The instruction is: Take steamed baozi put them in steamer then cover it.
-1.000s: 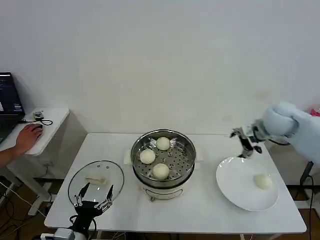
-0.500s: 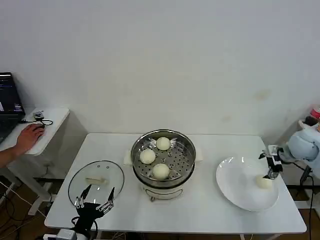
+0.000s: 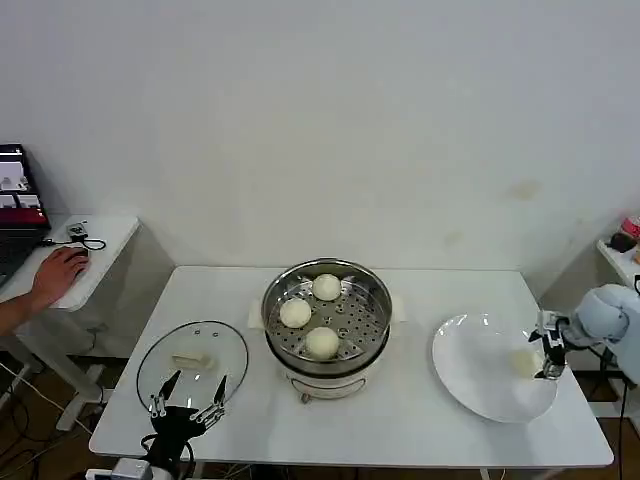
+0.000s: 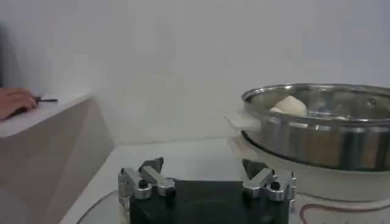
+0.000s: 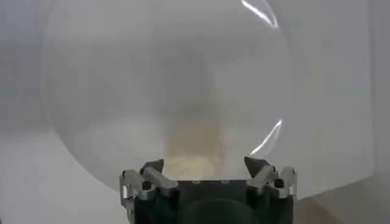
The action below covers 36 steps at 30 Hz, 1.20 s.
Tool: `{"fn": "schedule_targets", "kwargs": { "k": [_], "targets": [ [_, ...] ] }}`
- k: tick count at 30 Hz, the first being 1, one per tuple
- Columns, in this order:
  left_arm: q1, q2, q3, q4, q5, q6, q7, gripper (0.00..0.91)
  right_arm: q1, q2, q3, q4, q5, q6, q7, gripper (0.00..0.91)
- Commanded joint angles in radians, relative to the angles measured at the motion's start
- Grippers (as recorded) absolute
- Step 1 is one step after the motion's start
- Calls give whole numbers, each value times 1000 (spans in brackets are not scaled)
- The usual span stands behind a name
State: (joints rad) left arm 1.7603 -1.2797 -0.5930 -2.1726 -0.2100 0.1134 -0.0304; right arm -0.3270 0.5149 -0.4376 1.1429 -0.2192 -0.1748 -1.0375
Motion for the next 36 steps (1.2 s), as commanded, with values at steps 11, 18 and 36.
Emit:
{"fn": "schedule_targets", "kwargs": {
  "k": [11, 18, 36],
  "targets": [
    [4, -6, 0, 3, 2, -1, 0, 907, -24, 85, 44, -93, -26, 4, 3, 746],
    [5, -7, 0, 3, 3, -1, 0, 907, -21, 83, 42, -95, -32, -1, 7, 705],
    [-6, -6, 13, 2, 7, 1, 0, 907, 469, -99, -301, 357, 226, -113, -29, 695]
  ]
}}
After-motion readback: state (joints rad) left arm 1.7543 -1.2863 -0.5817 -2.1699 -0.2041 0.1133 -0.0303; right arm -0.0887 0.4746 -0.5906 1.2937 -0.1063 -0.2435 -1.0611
